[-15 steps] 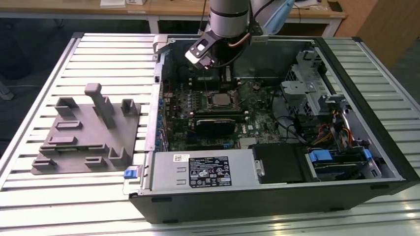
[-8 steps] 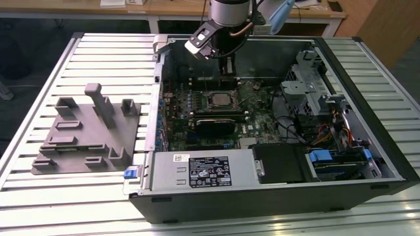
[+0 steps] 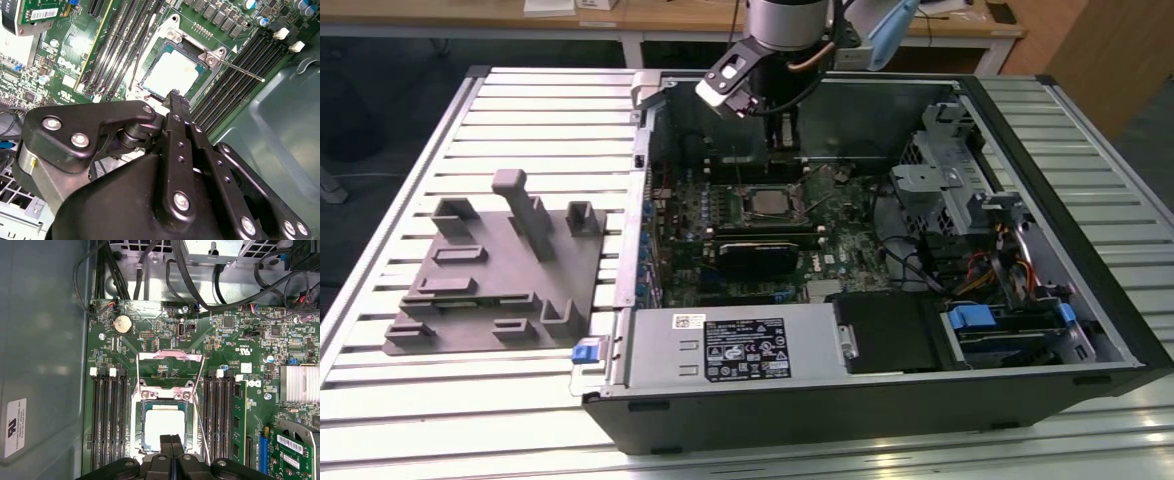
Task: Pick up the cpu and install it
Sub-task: 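Close the cpu cover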
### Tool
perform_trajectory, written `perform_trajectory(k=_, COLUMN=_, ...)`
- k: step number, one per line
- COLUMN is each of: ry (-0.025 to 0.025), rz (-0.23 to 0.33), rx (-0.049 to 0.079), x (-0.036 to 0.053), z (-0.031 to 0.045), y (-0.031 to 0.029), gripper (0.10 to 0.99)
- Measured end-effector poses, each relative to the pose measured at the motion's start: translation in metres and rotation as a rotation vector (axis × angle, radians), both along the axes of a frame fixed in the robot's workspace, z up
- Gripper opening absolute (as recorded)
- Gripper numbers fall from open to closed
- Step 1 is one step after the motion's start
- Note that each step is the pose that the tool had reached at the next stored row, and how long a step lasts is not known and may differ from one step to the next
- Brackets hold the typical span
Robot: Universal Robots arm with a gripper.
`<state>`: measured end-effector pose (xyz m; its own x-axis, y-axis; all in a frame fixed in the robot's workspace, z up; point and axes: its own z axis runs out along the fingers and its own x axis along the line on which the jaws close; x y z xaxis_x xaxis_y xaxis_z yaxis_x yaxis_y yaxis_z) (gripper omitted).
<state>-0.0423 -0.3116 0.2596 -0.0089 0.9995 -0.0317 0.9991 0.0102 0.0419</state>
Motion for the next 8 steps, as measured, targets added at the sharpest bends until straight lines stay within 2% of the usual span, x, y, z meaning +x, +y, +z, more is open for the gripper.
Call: perform_trajectory(k=8, ry=0.0002, rz=0.0, rx=0.0, x=0.0015, z=0.0002, y=0.0, gripper=0.106)
